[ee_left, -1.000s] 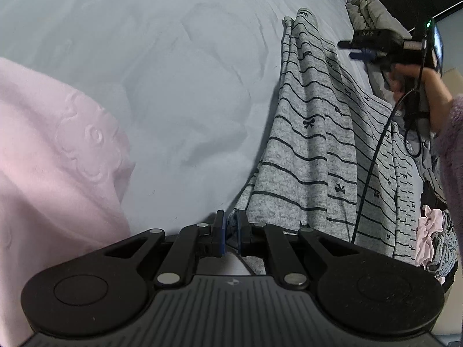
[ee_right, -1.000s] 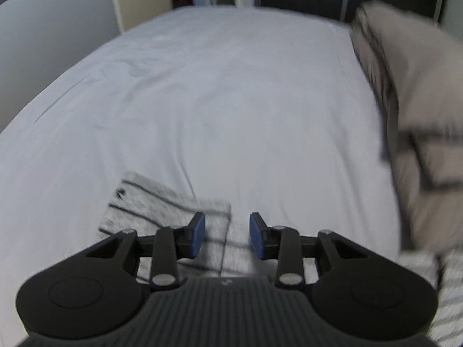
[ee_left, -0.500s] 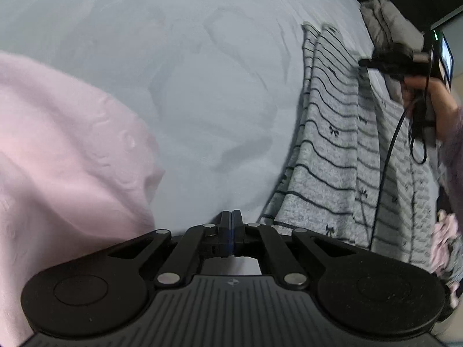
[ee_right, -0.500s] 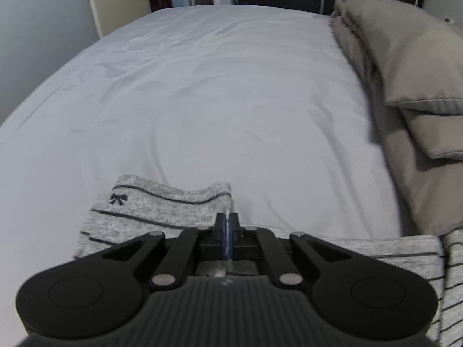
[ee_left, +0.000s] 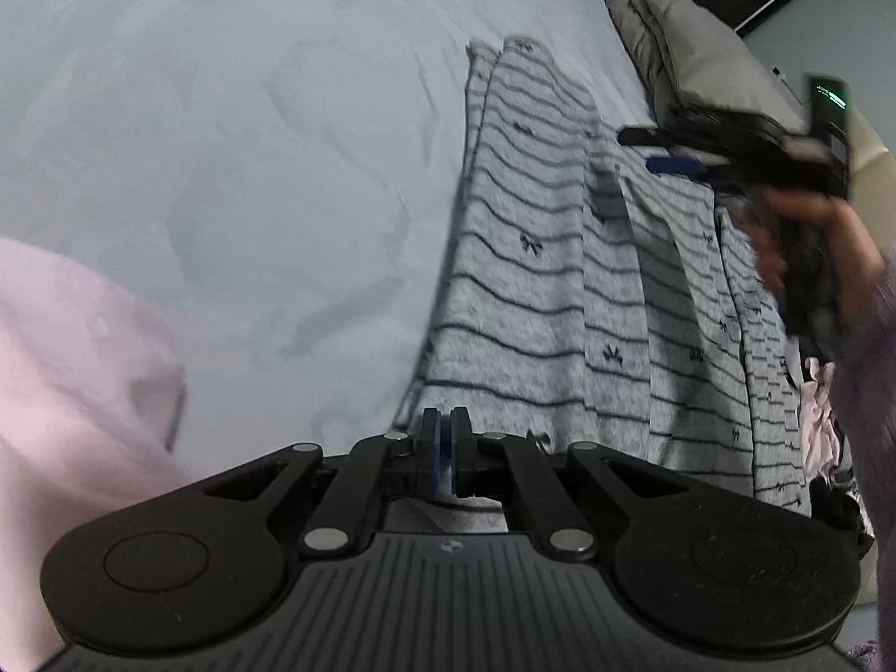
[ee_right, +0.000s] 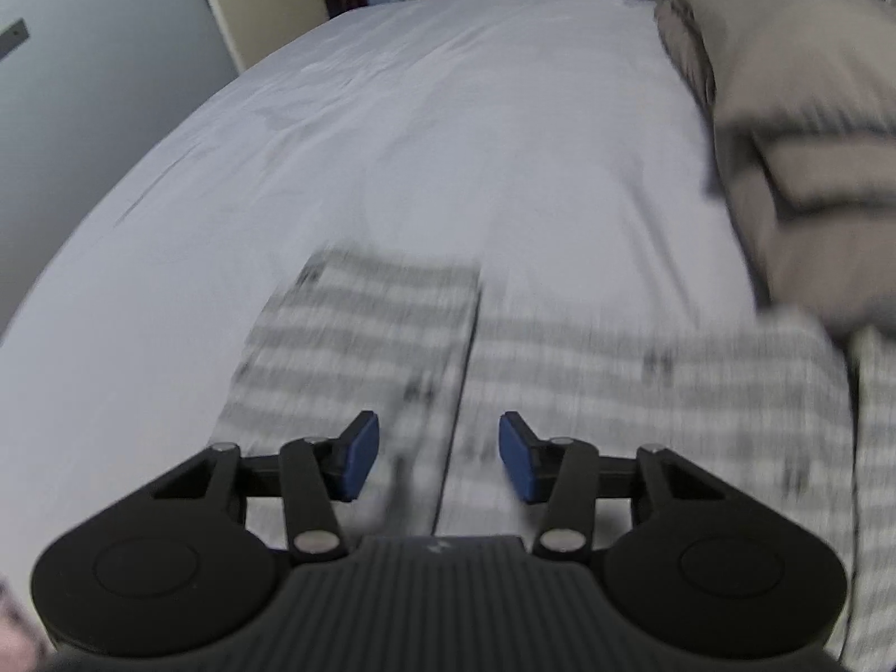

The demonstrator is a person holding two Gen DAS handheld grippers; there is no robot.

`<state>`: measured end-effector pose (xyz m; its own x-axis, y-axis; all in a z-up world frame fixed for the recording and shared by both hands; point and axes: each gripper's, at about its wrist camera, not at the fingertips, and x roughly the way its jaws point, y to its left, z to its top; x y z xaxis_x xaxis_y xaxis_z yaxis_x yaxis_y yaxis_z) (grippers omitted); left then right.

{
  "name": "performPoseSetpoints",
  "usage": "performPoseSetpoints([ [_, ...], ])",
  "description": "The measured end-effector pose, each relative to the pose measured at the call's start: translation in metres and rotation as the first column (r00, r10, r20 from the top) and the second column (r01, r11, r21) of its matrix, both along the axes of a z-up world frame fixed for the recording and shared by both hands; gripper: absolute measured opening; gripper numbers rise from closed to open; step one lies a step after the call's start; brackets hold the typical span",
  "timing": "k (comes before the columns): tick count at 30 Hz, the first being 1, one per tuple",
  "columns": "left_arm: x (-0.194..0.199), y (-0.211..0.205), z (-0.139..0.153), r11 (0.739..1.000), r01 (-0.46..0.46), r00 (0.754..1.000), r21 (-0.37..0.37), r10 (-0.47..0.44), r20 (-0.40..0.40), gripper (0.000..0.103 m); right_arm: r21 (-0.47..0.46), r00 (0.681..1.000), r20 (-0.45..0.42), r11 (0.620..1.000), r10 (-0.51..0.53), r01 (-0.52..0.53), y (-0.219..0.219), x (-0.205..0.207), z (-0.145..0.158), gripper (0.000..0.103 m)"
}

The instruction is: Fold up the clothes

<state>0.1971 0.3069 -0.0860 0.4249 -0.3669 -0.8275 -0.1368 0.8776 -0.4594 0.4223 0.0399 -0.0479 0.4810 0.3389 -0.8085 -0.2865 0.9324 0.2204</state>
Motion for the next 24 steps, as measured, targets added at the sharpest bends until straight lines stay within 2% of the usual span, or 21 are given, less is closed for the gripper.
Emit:
performPoseSetpoints([
  [2,-0.001,-0.002,-0.005,1.000,0.004,1.000,0.003,-0.004,-0.007,0.009,0.028,0.999,-0.038,1.000,0.014,-0.012,-0.011,-0.031,-0.002,0.051],
  [7,-0.002,-0.002,-0.008,1.000,-0.004,1.000,0.024,0.004,-0.010,0.008,0.102,0.992,-0.118,0.994,0.040,-0.028,-0.022,-0.097,-0.016,0.050],
  [8,-0.002,-0.002,-0.008,1.000,-0.006,1.000,0.029,0.006,-0.010,0.004,0.117,0.991,-0.125,0.993,0.043,-0.028,-0.022,-0.108,-0.019,0.048],
  [9,-0.002,-0.002,-0.009,0.999,-0.007,1.000,0.033,0.007,-0.010,0.000,0.122,0.991,-0.126,0.992,0.050,-0.035,-0.021,-0.119,-0.023,0.038],
  [10,-0.002,-0.002,-0.009,0.999,-0.009,1.000,0.037,0.009,-0.011,0.000,0.124,0.990,-0.126,0.991,0.058,-0.042,-0.019,-0.129,-0.027,0.016],
  [11,-0.002,-0.002,-0.009,0.999,-0.010,1.000,0.041,0.011,-0.011,0.000,0.127,0.990,-0.128,0.991,0.058,-0.042,-0.018,-0.135,-0.029,0.006],
  [13,-0.003,-0.001,-0.010,0.998,-0.021,1.000,0.057,0.021,-0.011,0.000,0.132,0.994,-0.110,0.991,0.018,-0.003,-0.024,-0.143,-0.031,0.003],
  [16,-0.006,0.005,-0.009,0.993,-0.049,0.999,0.103,0.051,-0.008,0.000,0.148,0.991,-0.091,0.983,-0.097,0.110,-0.047,-0.151,-0.027,0.003],
  [17,-0.006,0.007,-0.008,0.990,-0.061,0.998,0.126,0.062,-0.006,0.000,0.151,0.988,-0.087,0.979,-0.126,0.138,-0.053,-0.155,-0.026,0.004],
  [18,-0.007,0.011,-0.008,0.986,-0.069,0.998,0.152,0.070,-0.004,0.000,0.149,0.985,-0.085,0.976,-0.149,0.161,-0.058,-0.159,-0.024,0.009],
  [20,-0.009,0.023,-0.011,0.990,-0.114,0.993,0.078,0.115,-0.008,0.000,0.179,0.981,-0.120,0.969,-0.152,0.171,-0.069,-0.168,-0.024,0.013],
  [21,-0.010,0.027,-0.011,0.990,-0.133,0.991,0.045,0.134,-0.011,0.000,0.205,0.980,-0.138,0.964,-0.141,0.168,-0.072,-0.174,-0.024,0.024],
  [22,-0.012,0.030,-0.009,0.989,-0.142,0.990,0.030,0.142,-0.008,0.000,0.222,0.979,-0.148,0.961,-0.137,0.168,-0.076,-0.184,-0.023,0.055],
  [23,-0.014,0.029,-0.007,0.991,-0.136,0.991,0.018,0.136,-0.008,0.000,0.228,0.980,-0.145,0.959,-0.136,0.166,-0.078,-0.195,-0.022,0.066],
  [24,-0.016,0.027,-0.006,0.991,-0.131,0.991,0.007,0.131,-0.007,0.001,0.234,0.982,-0.136,0.959,-0.130,0.159,-0.079,-0.206,-0.021,0.068],
])
